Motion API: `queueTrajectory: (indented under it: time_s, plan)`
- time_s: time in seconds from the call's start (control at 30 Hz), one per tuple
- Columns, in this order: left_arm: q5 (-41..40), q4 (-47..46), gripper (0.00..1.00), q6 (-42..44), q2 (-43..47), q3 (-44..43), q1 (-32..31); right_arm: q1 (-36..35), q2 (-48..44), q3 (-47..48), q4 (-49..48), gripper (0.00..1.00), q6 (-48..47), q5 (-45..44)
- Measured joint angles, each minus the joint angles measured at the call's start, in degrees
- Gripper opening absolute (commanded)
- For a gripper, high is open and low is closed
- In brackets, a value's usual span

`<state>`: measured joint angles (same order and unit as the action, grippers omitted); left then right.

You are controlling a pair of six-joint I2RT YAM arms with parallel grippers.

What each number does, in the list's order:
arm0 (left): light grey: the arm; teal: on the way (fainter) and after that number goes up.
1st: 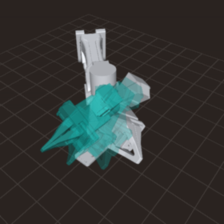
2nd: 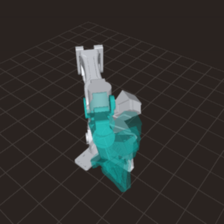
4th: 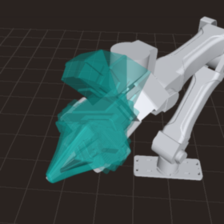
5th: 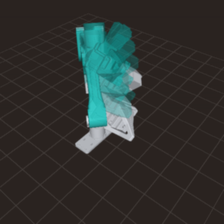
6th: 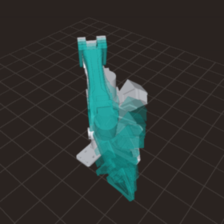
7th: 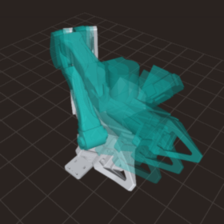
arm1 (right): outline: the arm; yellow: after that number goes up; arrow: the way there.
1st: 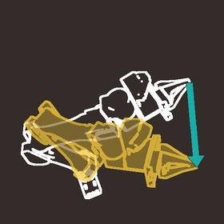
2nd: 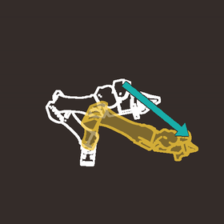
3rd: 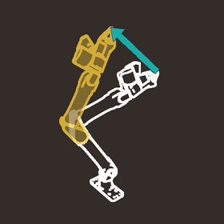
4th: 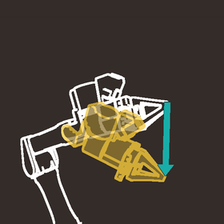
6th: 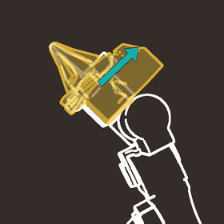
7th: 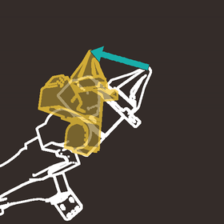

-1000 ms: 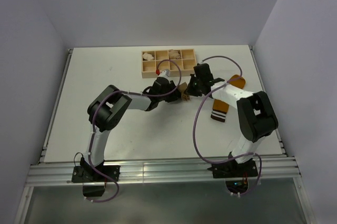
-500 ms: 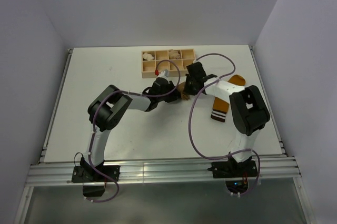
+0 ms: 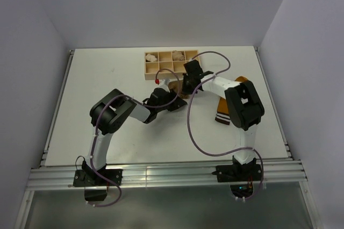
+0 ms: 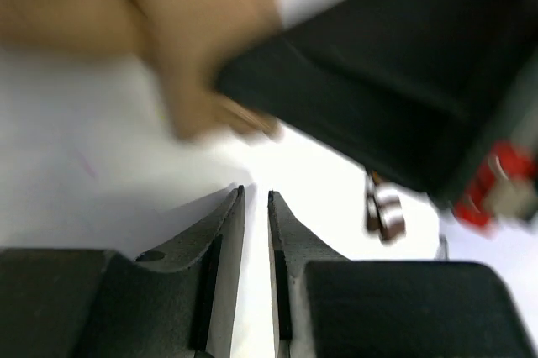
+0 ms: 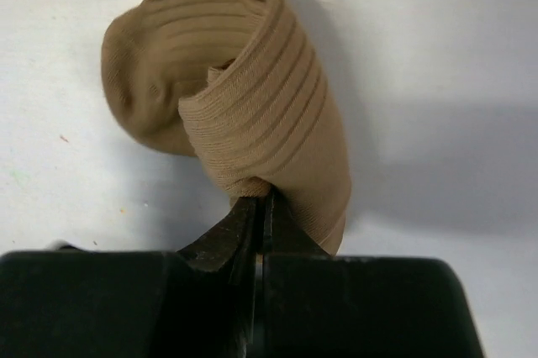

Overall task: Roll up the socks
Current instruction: Roll the sock at the center of the board.

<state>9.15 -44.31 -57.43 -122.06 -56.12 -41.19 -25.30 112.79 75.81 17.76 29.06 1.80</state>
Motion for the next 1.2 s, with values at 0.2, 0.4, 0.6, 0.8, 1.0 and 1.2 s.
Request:
queueTrajectory:
  time_s: [0.2, 0.4, 0.6, 0.8, 1.0, 1.2]
  plan:
    - [2.56, -4.44, 0.26, -1.81, 2.01, 5.62, -1.22, -0.87, 2.10, 2.12, -0.50, 0.00, -0.68, 0.92]
    - [-1.36, -4.50, 0.36, -2.73, 8.33, 13.53, -0.02, -0.87, 2.62, 3.17, 0.55, 0.00, -1.33, 1.29]
    - [-4.39, -3.74, 0.49, -4.17, 10.73, 14.93, 4.26, -0.85, 2.91, 3.72, 1.14, 0.00, -1.75, 1.68]
    - [-6.05, -1.25, 0.51, -4.33, 10.64, 8.83, 5.22, -0.83, 3.15, 4.33, 1.86, 0.00, -1.95, 1.99]
    - [-7.58, 1.46, 0.50, -3.15, 8.83, -0.39, 5.22, -0.79, 3.67, 5.33, 2.91, 0.00, -1.97, 2.67]
    - [-7.65, 5.62, 0.50, -2.38, 4.28, -6.12, 5.38, -0.55, 3.82, 5.33, 2.86, 0.00, -1.55, 3.72]
